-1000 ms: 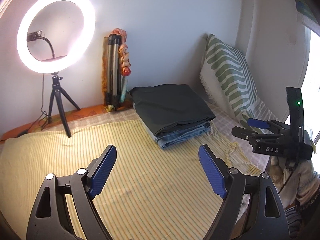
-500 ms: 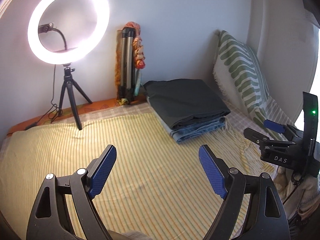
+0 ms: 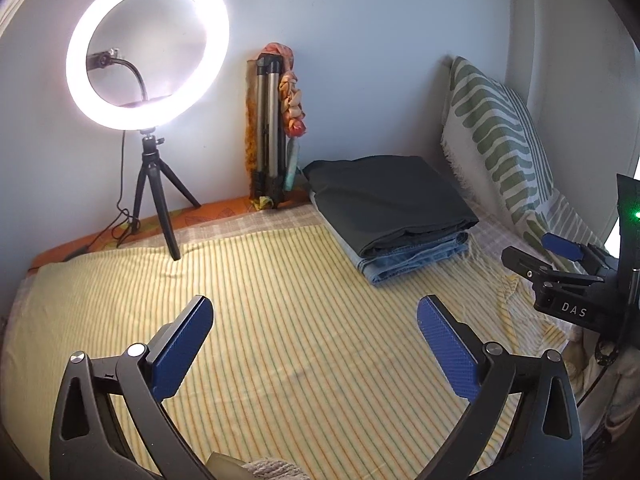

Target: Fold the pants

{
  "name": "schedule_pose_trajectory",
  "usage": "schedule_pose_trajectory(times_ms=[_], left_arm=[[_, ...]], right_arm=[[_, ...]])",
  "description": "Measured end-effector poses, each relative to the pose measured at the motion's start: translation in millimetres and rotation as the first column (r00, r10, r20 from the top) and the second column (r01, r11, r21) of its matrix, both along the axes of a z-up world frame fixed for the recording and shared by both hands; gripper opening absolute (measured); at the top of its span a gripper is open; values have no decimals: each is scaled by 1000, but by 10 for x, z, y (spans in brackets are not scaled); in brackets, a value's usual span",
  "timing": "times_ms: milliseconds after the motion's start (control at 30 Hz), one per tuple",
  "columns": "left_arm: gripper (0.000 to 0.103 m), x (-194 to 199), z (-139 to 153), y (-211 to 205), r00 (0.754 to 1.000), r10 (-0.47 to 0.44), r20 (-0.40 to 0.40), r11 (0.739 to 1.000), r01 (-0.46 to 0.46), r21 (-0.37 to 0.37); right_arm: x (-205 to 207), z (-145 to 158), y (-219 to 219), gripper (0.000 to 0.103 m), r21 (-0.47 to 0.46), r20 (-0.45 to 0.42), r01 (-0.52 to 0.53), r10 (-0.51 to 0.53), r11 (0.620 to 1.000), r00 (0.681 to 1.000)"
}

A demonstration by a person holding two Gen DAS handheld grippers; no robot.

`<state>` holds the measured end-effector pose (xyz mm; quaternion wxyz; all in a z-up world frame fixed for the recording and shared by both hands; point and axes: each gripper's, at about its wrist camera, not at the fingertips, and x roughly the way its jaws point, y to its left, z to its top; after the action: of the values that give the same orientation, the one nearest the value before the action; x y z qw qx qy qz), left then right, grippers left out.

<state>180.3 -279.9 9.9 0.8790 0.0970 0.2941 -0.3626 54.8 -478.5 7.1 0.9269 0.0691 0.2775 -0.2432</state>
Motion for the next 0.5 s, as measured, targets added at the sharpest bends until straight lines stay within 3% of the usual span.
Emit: schedule_pose_trajectory(times_ms=[500], left_arm=[[102, 38, -41, 17, 999, 35, 2, 999, -35, 12]], right_arm=[[12, -22, -6, 95, -2, -3, -7, 7, 1000, 1000]])
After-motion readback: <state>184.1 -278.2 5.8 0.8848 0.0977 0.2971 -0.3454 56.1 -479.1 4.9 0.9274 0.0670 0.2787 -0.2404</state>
